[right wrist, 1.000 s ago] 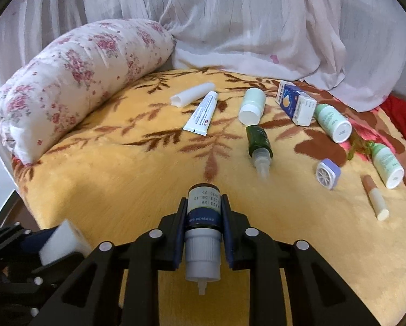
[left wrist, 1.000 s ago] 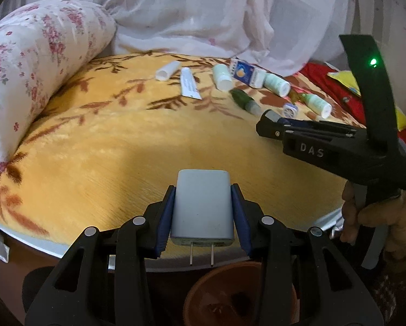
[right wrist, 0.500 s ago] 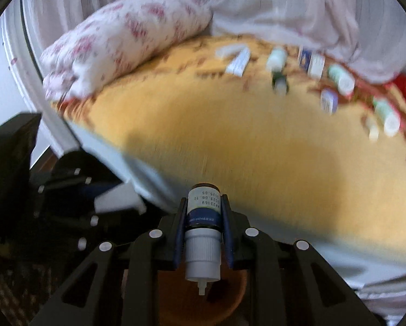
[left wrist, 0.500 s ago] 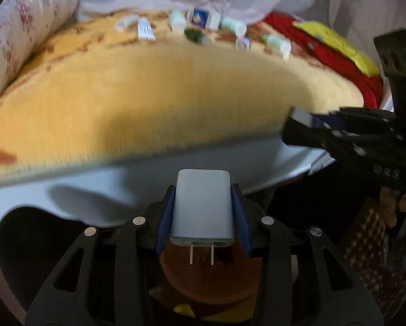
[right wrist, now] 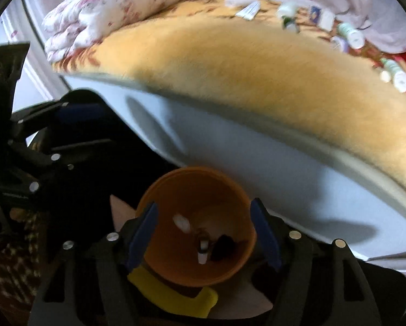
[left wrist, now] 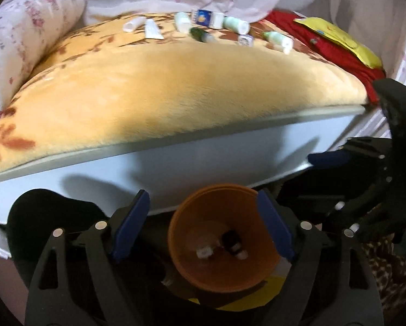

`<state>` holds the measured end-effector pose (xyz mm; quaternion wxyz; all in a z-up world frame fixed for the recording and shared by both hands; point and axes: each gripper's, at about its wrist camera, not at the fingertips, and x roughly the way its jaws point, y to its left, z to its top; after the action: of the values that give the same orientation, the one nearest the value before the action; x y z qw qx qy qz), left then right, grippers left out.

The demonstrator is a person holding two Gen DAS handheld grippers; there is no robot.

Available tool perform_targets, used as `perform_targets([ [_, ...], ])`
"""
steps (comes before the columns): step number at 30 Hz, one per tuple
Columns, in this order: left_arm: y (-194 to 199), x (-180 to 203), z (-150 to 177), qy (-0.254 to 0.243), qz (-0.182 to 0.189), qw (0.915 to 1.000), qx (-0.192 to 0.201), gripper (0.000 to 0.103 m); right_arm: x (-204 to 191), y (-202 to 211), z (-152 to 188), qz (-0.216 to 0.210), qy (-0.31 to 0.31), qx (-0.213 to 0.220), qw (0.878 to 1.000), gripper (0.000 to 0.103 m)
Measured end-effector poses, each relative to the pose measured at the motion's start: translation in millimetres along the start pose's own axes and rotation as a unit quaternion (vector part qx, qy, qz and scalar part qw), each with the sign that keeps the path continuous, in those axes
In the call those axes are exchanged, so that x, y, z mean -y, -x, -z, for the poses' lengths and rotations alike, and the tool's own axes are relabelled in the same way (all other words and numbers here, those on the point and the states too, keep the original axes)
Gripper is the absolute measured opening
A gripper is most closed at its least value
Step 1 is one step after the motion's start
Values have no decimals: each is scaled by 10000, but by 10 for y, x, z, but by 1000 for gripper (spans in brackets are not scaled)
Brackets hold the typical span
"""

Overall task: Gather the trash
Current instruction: 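Carry both items to the orange bin and open both tools, then grasp the green bottle with the left tool while the right tool grasps the lip balm tube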

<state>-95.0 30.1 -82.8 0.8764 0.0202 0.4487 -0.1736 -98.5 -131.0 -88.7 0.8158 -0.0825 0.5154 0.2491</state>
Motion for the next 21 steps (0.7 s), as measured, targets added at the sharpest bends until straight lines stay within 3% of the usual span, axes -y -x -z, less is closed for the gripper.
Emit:
perform_targets([
  [10,28,30,-425,154,27,9985,521,79,680,415,-555,643,-638,1186,9888,72],
  [13,20,114,-573,133,71,9976,678,79,1000,469,-697,765,-966,1383,9827,72],
  [21,-108,256,-752,53,189,9973,705,80,1756,319,-1220,1796,-1352,1618,9609,67],
])
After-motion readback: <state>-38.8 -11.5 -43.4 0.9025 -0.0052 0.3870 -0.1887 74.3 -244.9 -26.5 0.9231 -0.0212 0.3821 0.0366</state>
